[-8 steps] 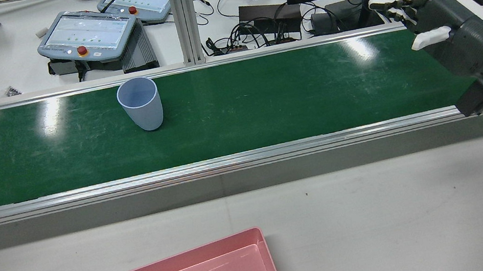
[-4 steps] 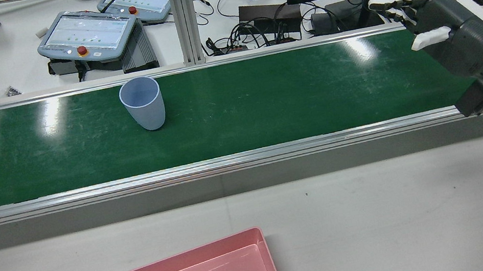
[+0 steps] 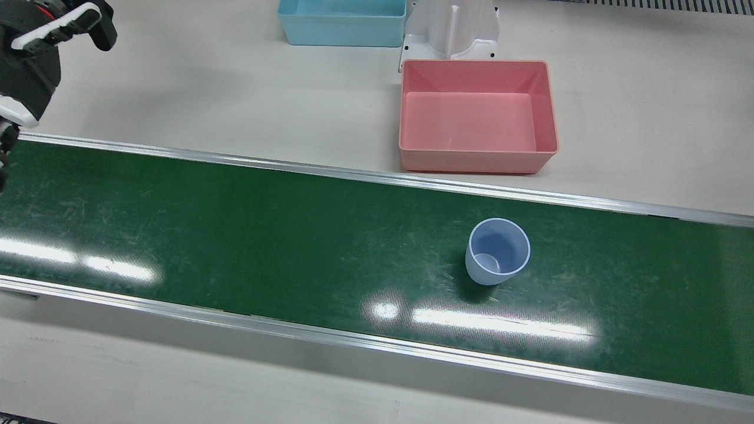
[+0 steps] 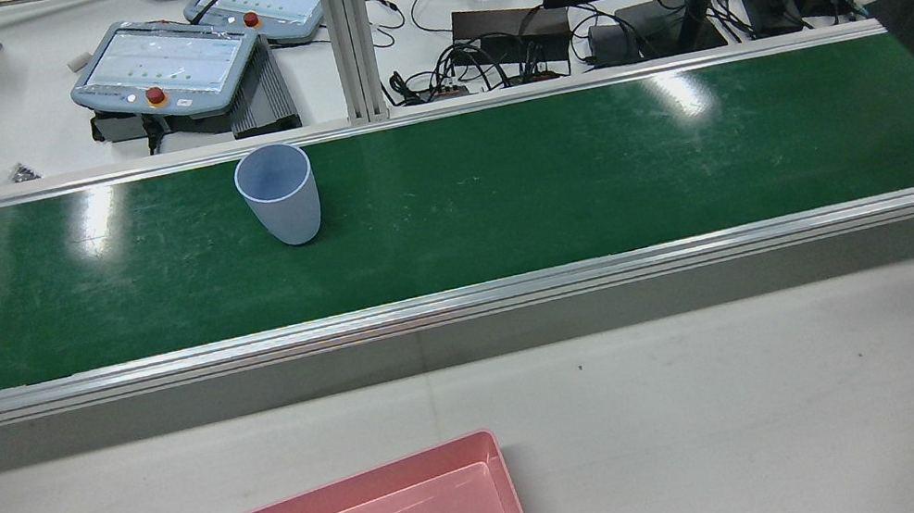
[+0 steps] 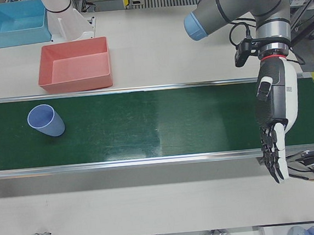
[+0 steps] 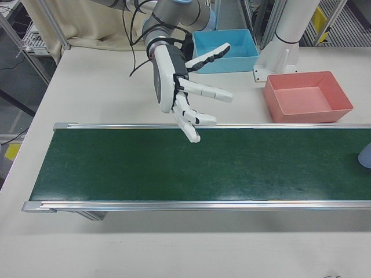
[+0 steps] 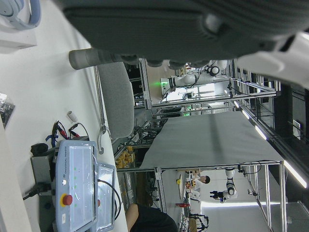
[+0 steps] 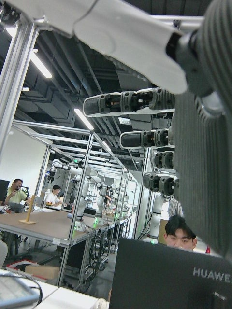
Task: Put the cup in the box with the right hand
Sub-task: 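Raise the right hand up and away from the belt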
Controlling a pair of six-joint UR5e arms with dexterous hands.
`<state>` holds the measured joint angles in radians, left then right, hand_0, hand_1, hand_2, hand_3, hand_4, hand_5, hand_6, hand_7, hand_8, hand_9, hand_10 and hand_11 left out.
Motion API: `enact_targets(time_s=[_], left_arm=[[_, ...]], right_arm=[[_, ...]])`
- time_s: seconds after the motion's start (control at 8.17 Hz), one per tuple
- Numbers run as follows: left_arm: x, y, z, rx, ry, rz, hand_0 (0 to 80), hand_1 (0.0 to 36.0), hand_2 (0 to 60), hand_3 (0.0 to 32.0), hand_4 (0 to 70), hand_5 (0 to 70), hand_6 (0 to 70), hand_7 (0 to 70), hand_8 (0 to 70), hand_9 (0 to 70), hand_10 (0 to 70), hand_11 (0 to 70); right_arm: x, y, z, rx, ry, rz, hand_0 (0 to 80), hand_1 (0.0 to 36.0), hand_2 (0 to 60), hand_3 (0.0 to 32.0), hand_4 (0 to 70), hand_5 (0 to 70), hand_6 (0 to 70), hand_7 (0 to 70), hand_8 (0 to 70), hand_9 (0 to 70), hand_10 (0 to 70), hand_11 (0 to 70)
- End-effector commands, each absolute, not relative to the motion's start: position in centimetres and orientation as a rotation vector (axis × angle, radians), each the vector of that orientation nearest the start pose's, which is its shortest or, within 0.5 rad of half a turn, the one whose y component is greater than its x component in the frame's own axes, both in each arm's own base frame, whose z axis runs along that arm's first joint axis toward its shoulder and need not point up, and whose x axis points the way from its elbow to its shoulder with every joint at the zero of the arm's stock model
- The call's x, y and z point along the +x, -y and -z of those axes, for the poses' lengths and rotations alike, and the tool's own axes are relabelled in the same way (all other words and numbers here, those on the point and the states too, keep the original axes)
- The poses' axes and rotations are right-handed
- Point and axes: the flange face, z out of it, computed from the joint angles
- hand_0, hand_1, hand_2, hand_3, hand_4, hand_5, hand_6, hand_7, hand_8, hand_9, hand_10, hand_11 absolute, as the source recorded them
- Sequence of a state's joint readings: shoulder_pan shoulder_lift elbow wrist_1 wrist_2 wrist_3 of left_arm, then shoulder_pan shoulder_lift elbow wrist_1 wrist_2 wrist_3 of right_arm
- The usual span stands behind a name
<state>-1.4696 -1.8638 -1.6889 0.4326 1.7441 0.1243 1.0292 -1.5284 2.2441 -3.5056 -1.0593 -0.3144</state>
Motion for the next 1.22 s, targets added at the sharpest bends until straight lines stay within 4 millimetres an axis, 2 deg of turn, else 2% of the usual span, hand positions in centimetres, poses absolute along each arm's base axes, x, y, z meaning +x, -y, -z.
enact_targets(time_s=[0.0, 0.12, 0.24, 0.49, 0.61, 0.86, 0.98, 1.1], left_arm=[[-5.7, 58.7, -51.6, -0.156, -2.012, 2.027, 0.0, 0.0, 0.0, 0.0, 0.0, 0.0, 0.0, 0.0, 0.0, 0.0, 0.0, 0.0], [-5.7, 58.7, -51.6, -0.156, -2.012, 2.027, 0.0, 0.0, 0.0, 0.0, 0.0, 0.0, 0.0, 0.0, 0.0, 0.0, 0.0, 0.0], [-5.7, 58.7, -51.6, -0.156, -2.012, 2.027, 0.0, 0.0, 0.0, 0.0, 0.0, 0.0, 0.0, 0.0, 0.0, 0.0, 0.0, 0.0], [-5.7, 58.7, -51.7, -0.156, -2.010, 2.029, 0.0, 0.0, 0.0, 0.0, 0.0, 0.0, 0.0, 0.0, 0.0, 0.0, 0.0, 0.0], [-5.7, 58.7, -51.7, -0.156, -2.010, 2.029, 0.0, 0.0, 0.0, 0.0, 0.0, 0.0, 0.0, 0.0, 0.0, 0.0, 0.0, 0.0], [-5.6, 58.7, -52.3, -0.160, -2.000, 2.038, 0.0, 0.0, 0.0, 0.0, 0.0, 0.0, 0.0, 0.0, 0.0, 0.0, 0.0, 0.0], [-5.6, 58.7, -52.4, -0.163, -1.998, 2.039, 0.0, 0.0, 0.0, 0.0, 0.0, 0.0, 0.0, 0.0, 0.0, 0.0, 0.0, 0.0], [-5.6, 58.7, -52.4, -0.163, -1.997, 2.041, 0.0, 0.0, 0.0, 0.0, 0.0, 0.0, 0.0, 0.0, 0.0, 0.0, 0.0, 0.0]], right_arm=[[-1.5, 44.4, -40.8, -0.338, -2.560, 1.939, 50.6, 6.9, 0.0, 0.0, 41.1, 3.9, 9.8, 48.1, 4.0, 12.7, 9.2, 14.3], [-0.3, 44.8, -40.9, -0.415, -2.599, 1.898, 51.5, 8.9, 0.0, 0.0, 45.1, 4.2, 10.7, 51.9, 4.6, 13.9, 9.2, 14.3], [-0.4, 45.3, -42.1, -0.437, -2.600, 1.916, 51.4, 9.4, 0.1, 0.0, 46.1, 4.3, 11.1, 51.7, 5.4, 14.6, 8.9, 13.9], [-1.0, 47.2, -48.0, -0.467, -2.566, 1.998, 50.0, 8.1, 0.0, 0.0, 43.2, 3.9, 11.3, 51.2, 4.9, 14.3, 7.6, 12.0], [-0.7, 47.0, -48.8, -0.472, -2.560, 2.001, 49.7, 7.6, 0.0, 0.0, 42.3, 3.8, 11.4, 50.9, 5.2, 14.7, 7.9, 12.3], [-0.2, 47.0, -48.2, -0.479, -2.561, 1.977, 49.4, 6.2, 0.0, 0.0, 37.7, 4.0, 11.1, 47.3, 5.3, 14.3, 8.9, 13.8], [0.7, 46.7, -47.0, -0.488, -2.564, 1.936, 49.7, 6.1, 0.0, 0.0, 38.2, 4.0, 11.1, 46.6, 5.3, 14.2, 9.5, 14.7], [0.9, 46.6, -46.7, -0.492, -2.564, 1.926, 49.7, 5.9, 0.0, 0.0, 38.7, 4.0, 11.1, 46.7, 5.3, 14.4, 9.5, 14.8]])
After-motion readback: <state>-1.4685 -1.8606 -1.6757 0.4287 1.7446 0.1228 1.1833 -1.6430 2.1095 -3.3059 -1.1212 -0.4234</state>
